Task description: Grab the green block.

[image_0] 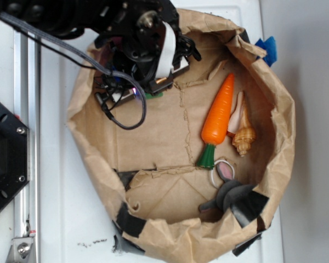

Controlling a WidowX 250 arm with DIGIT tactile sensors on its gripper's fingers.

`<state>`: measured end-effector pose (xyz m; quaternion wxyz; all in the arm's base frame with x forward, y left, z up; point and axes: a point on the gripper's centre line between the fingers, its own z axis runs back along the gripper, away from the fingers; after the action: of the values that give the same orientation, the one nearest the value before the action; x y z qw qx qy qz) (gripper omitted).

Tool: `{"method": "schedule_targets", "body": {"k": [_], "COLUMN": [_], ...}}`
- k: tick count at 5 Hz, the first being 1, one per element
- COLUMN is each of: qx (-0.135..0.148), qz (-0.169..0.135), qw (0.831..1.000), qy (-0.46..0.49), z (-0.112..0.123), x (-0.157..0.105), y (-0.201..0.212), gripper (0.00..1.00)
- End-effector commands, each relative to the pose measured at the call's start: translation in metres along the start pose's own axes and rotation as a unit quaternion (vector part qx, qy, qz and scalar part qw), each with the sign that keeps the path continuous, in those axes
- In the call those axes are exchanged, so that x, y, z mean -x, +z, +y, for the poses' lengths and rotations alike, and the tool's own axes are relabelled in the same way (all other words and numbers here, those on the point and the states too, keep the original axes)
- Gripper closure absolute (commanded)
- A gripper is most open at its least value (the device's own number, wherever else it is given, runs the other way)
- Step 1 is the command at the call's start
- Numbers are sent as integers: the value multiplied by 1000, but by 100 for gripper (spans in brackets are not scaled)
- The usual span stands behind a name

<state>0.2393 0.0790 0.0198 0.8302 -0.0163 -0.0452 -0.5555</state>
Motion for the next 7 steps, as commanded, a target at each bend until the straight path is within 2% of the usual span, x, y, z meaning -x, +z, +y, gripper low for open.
{"method": "schedule_targets", "body": {"k": [1, 2, 3, 4, 5, 6, 7], "qx": [-18, -19, -46, -92, -98, -68, -44], "qz": [-3, -6, -23, -46, -14, -11, -11], "qw": [1000, 1000, 997, 980, 951, 908, 873], "qy": [5, 20, 58, 172, 292, 414, 486], "z": [-3, -5, -6, -5, -4, 0, -1], "x": [-5, -9, -27, -64, -89, -83, -79], "y": [8, 19, 52, 100, 147, 158, 160], "gripper": [100, 100, 100, 100, 100, 100, 100]}}
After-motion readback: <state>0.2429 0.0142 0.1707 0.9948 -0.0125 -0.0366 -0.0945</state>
